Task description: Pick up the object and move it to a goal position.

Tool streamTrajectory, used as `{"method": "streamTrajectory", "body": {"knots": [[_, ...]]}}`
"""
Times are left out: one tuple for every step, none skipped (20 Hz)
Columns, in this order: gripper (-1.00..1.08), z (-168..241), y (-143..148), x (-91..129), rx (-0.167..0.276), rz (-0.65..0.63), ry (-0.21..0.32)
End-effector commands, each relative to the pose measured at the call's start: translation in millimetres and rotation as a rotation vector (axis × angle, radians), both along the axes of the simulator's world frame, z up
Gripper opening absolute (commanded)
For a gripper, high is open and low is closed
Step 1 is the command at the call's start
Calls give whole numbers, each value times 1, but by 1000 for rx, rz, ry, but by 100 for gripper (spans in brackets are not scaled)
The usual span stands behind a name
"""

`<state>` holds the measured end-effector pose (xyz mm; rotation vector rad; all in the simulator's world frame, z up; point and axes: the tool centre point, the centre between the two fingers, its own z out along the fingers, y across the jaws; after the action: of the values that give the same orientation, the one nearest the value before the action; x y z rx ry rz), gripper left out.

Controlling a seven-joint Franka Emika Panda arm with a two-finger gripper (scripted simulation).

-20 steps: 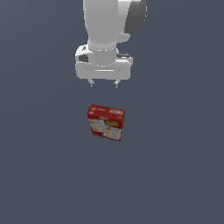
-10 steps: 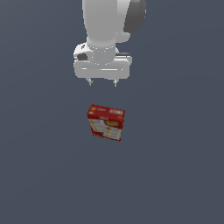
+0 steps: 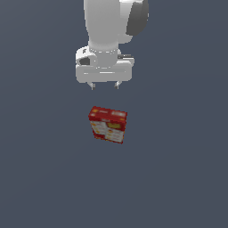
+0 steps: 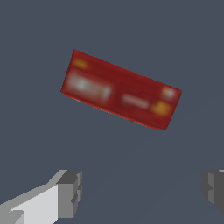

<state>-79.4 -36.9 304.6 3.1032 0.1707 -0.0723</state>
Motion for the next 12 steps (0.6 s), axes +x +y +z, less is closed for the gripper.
{"method": "streamTrajectory", "body": {"knots": [[100, -2, 0, 3, 3, 43, 0], [100, -3, 1, 4, 4, 63, 0], [100, -4, 1, 5, 5, 84, 0], [100, -5, 1, 6, 6, 107, 0], [100, -6, 1, 8, 8, 131, 0], [100, -7, 1, 9, 9, 155, 0], [100, -8, 2, 11, 11, 181, 0], [100, -9, 2, 12, 12, 207, 0], [100, -11, 2, 14, 14, 232, 0], [100, -12, 2, 15, 15, 258, -1], [100, -13, 3, 16, 16, 283, -1], [100, -14, 3, 18, 18, 309, -1]]}}
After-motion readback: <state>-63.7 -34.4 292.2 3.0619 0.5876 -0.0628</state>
